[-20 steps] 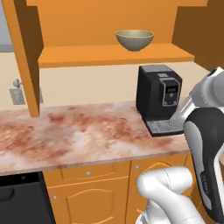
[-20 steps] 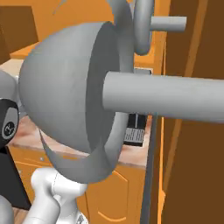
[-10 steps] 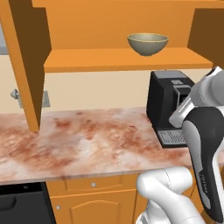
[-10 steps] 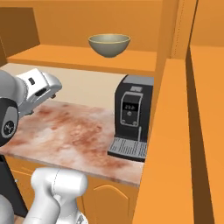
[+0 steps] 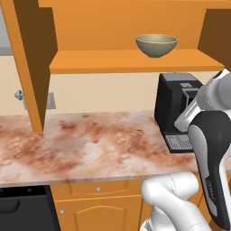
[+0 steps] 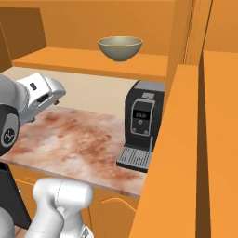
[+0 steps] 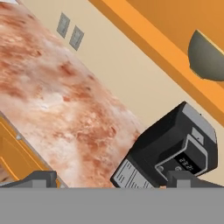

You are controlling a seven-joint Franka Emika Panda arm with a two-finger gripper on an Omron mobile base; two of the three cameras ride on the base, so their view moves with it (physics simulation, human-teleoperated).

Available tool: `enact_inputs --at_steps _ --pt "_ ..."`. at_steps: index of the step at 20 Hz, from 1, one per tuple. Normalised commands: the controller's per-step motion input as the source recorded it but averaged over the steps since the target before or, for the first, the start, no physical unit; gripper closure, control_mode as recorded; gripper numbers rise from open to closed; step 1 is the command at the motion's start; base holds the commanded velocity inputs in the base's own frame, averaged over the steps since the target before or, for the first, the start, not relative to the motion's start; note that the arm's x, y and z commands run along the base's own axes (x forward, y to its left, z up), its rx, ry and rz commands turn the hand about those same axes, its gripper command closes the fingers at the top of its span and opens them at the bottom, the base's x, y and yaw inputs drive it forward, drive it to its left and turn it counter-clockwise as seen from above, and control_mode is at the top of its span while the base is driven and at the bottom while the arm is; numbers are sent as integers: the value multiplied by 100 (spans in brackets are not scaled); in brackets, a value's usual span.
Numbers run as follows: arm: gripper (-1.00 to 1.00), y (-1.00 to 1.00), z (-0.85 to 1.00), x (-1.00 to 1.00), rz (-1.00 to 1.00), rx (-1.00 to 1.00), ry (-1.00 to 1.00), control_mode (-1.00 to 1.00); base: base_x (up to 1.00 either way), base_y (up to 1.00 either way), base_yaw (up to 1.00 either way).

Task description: Move the bowls from the cabinet to the plates on the dining table.

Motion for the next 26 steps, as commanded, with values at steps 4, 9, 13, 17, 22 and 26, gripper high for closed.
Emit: enact_inputs --at_steps 4,9,13,17,22,26 --pt "-100 0 0 0 0 0 0 100 2 0 2" --pt "-100 0 3 0 0 0 0 -100 0 0 0" --pt "-100 0 15 -1 0 0 0 -100 0 0 0" --pt "-100 0 17 0 0 0 0 -100 0 0 0" --pt "-100 0 15 -2 -3 0 0 -100 0 0 0" --pt "-100 0 14 -8 -5 -1 0 -100 0 0 0"
